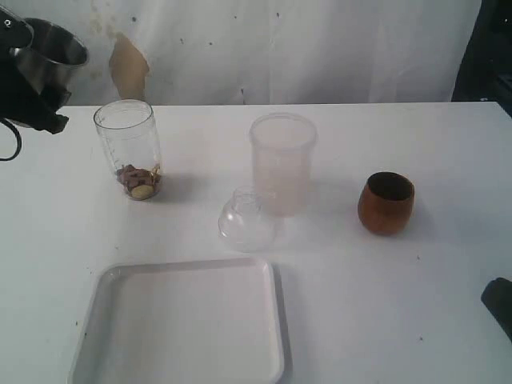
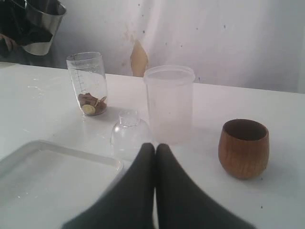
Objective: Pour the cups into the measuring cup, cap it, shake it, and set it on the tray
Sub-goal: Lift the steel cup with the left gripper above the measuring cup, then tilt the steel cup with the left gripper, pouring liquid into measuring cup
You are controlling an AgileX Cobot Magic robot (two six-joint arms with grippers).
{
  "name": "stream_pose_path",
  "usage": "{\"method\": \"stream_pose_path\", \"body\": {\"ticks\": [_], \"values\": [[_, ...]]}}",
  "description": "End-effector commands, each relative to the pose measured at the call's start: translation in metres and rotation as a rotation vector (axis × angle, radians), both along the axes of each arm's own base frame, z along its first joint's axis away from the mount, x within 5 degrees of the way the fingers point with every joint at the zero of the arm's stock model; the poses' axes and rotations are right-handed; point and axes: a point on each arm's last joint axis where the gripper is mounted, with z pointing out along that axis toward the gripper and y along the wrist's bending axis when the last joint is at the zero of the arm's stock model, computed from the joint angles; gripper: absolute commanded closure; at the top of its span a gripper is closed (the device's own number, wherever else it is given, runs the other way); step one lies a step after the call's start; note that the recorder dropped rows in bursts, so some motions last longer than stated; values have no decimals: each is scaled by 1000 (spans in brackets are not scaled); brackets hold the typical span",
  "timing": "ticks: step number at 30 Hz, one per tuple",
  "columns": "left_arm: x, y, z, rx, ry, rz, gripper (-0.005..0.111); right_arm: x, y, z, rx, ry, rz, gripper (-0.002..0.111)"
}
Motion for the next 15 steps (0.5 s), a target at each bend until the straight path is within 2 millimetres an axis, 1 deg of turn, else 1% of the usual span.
{"method": "stream_pose_path", "body": {"ticks": [1,3,6,11,15], "values": [[15,0,11,4,-20,6,107,1,0,-3,-5,11,-10,108],[21,-1,11,11,-6,10,107,1,0,-3,-5,11,-10,108],[27,-1,10,69,0,-10,107,1,0,-3,-5,11,-10,108],[30,-1,4,144,10,-42,107,1,0,-3,-5,11,-10,108],[33,-1,-1,154,10,-50,107,1,0,-3,-5,11,-10,108]]}}
